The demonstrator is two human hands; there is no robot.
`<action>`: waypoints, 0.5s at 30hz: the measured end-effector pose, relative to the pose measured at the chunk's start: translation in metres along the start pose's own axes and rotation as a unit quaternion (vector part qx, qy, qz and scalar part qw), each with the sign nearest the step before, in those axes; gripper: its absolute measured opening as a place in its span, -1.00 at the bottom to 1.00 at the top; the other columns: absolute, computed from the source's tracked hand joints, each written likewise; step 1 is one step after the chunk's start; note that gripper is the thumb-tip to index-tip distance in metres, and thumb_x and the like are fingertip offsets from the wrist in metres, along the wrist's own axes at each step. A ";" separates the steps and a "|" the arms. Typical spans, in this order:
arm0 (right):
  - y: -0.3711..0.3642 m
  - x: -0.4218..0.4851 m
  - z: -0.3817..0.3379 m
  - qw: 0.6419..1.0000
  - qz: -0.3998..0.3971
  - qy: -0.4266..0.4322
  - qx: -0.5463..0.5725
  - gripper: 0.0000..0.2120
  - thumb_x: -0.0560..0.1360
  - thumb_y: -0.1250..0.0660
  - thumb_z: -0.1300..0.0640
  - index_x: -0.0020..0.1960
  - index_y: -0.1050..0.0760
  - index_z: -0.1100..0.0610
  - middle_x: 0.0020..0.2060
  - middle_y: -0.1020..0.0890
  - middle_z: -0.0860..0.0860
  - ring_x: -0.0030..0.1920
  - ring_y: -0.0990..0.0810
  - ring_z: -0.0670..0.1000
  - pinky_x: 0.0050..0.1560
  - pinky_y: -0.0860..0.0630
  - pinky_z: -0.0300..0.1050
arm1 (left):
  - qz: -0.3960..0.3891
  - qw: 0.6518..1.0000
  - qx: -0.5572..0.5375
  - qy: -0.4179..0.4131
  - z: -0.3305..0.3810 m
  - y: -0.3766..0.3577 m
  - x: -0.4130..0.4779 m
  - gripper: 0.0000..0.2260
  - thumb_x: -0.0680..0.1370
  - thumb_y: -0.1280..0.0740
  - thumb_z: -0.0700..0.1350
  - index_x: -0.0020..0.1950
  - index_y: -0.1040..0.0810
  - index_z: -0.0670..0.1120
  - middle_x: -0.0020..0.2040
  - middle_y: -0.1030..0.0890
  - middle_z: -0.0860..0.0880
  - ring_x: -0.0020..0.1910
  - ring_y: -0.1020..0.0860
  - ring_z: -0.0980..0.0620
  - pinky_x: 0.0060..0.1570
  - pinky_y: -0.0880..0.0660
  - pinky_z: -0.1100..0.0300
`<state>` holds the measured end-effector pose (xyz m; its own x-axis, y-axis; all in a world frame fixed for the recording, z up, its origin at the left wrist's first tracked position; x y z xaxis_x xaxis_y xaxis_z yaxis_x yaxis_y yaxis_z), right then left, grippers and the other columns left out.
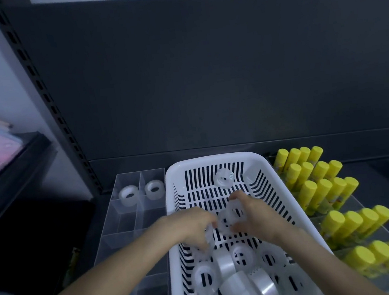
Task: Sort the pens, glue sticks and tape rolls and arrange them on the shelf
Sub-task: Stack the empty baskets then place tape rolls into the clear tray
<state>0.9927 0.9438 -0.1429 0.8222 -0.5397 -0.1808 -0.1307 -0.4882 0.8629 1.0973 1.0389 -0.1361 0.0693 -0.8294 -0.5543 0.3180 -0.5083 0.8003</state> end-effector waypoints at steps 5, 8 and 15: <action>0.009 -0.003 0.009 0.998 0.038 -0.022 0.051 -0.35 0.38 -0.46 0.03 0.35 -0.19 0.02 0.03 -0.56 0.02 -0.12 -0.49 -0.05 -0.23 -0.38 -0.28 | -0.089 0.990 0.107 -0.013 0.007 -0.010 -0.004 -0.42 0.44 -0.40 -0.17 0.38 -0.27 0.10 0.21 -0.32 -0.07 0.08 -0.42 -0.08 -0.15 -0.42 0.09; 0.008 -0.004 0.011 0.997 0.034 -0.033 0.058 -0.33 0.37 -0.47 0.03 0.36 -0.20 0.04 0.17 -0.53 0.04 -0.02 -0.51 -0.02 -0.12 -0.37 -0.26 | -0.065 0.984 0.164 -0.036 0.009 -0.006 -0.004 -0.45 0.42 -0.42 -0.16 0.34 -0.31 0.09 0.12 -0.31 -0.05 0.05 -0.43 -0.09 -0.30 -0.36 0.10; 0.018 -0.003 0.005 0.993 0.049 -0.017 0.104 -0.40 0.33 -0.49 0.03 0.29 -0.32 0.00 0.12 -0.52 0.00 0.01 -0.49 -0.03 -0.05 -0.41 -0.23 | 0.097 0.993 -0.013 -0.065 -0.013 0.018 -0.005 -0.57 0.38 -0.42 -0.11 0.22 -0.41 0.05 0.04 -0.43 0.03 -0.05 -0.43 0.04 -0.25 -0.42 0.19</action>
<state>0.9849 0.9331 -0.1294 0.7808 -0.6131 -0.1204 -0.3234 -0.5614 0.7617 1.1145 1.0369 -0.1219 0.0093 -0.9347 -0.3554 0.3356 -0.3318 0.8816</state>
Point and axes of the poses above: each hand's wrist, its own x-axis towards the middle knuckle, its own y-axis out of the back of the hand, z = x × y, the point moved 4 cm from there along x, towards the middle knuckle
